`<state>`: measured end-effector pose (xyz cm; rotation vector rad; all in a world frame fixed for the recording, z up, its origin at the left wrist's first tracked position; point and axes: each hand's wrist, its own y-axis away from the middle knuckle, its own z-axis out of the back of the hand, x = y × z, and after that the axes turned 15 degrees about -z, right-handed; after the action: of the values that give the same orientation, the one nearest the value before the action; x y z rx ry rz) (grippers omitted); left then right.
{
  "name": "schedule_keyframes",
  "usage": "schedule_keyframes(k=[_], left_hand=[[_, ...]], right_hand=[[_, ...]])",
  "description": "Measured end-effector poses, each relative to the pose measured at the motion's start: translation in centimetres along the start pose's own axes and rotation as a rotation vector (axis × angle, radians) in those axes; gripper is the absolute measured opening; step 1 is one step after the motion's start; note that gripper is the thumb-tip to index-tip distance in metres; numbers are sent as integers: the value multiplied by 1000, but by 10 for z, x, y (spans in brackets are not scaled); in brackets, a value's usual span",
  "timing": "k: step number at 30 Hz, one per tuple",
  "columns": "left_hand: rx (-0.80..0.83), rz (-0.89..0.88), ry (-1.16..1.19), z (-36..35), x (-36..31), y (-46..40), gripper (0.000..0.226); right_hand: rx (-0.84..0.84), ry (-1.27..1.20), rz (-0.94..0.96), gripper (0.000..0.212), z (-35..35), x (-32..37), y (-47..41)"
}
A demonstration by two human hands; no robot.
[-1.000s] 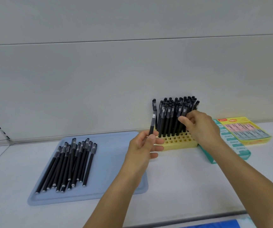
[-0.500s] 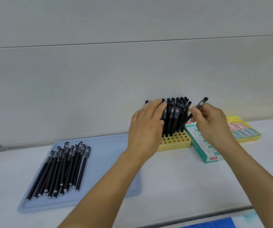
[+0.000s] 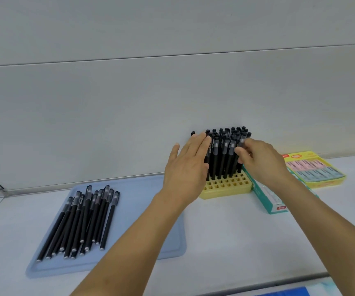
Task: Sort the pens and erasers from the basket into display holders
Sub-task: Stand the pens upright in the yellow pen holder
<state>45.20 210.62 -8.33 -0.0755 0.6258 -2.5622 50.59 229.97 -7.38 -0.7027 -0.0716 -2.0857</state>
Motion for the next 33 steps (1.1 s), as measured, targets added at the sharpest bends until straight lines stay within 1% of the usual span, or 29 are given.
schedule_keyframes(k=[4,7,10,11,13,15,16,20,22,23,24,26,28,30,33], left_hand=[[12,9,14,0,1,0,64],[38,14,44,4,0,-1,64],[4,17,140,12,-3,8,65],[-18,22,168,15,-2,16,65],[-61,56,185,20,3,41,60],[-58,143,146,24,14,74,57],[-49,213,117,27,22,93,57],[-14,552,-35,42,61,163,58],[66,728,-87,50,77,187,60],[107,806,-81,53,82,195,61],[147,852,-77,55,87,200,60],[208,849,-90,56,92,201,56],[190,800,-56,55,96,196,52],[163,775,-1,53,96,189,49],[149,745,90,49,90,174,34]], right_hand=[[52,99,-14,27,-5,4,1],[84,105,-82,27,-10,2,3],[25,137,-145,34,-11,1,6],[-14,121,-167,38,-12,1,11],[-89,8,-179,40,-17,5,29],[-94,-96,-109,33,-25,22,52],[-50,-100,-43,30,-31,34,64],[269,20,251,25,-70,93,104],[406,6,380,17,-90,119,119],[457,-8,449,17,-99,131,125],[505,-10,512,22,-107,142,131],[585,21,580,33,-120,160,138],[597,72,591,37,-130,168,140],[527,108,587,34,-134,167,138],[442,137,553,23,-128,158,133]])
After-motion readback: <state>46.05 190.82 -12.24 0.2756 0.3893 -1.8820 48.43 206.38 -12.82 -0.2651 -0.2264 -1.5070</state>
